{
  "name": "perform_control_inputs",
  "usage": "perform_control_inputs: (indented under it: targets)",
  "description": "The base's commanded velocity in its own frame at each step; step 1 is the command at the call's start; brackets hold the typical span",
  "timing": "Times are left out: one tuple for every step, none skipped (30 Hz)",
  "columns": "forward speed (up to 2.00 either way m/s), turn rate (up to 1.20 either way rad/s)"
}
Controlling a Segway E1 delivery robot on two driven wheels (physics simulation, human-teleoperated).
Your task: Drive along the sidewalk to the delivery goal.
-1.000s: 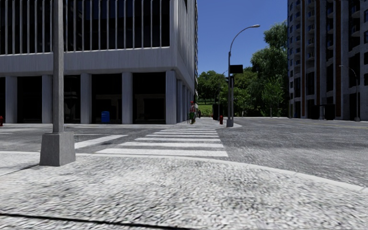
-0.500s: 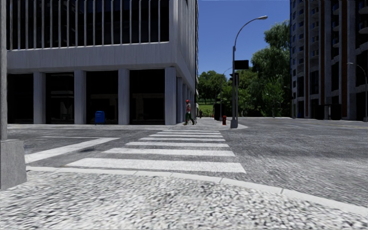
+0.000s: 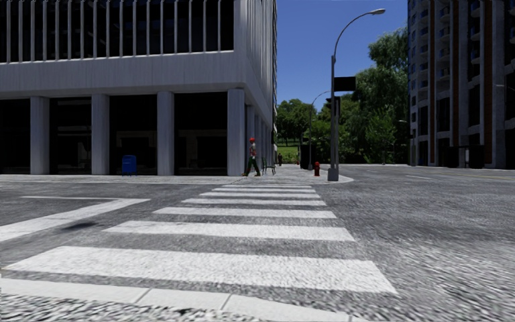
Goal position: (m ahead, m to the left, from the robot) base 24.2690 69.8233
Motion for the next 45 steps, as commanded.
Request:
perform_control_inputs:
  targets:
    - [2.0, 0.0]
    - [2.0, 0.0]
    - [2.0, 0.0]
    - [2.0, 0.0]
    - [2.0, 0.0]
    - [2.0, 0.0]
    - [2.0, -0.19]
    - [2.0, -0.39]
    - [2.0, -0.45]
    - [2.0, -0.47]
    - [2.0, -0.47]
    - [2.0, -0.47]
    - [2.0, -0.47]
    - [2.0, -0.47]
    - [2.0, -0.25]
    - [2.0, 0.0]
    - [2.0, 0.0]
    - [2.0, 0.0]
    - [2.0, 0.0]
    - [2.0, 0.0]
    - [2.0, 0.0]
    - [2.0, 0.0]
    - [2.0, 0.0]
    - [2.0, 0.0]
    - [2.0, 0.0]
    - [2.0, 0.0]
    - [2.0, 0.0]
    - [2.0, 0.0]
    - [2.0, 0.0]
    - [2.0, 0.0]
    - [2.0, 0.0]
    - [2.0, 0.0]
    - [2.0, 0.0]
    - [2.0, -0.02]
    - [2.0, -0.02]
    - [2.0, -0.05]
    - [2.0, -0.07]
    - [2.0, -0.17]
    - [2.0, -0.21]
    - [2.0, -0.22]
    - [2.0, -0.22]
    - [2.0, -0.22]
    - [2.0, -0.22]
    - [2.0, -0.22]
    - [2.0, -0.22]
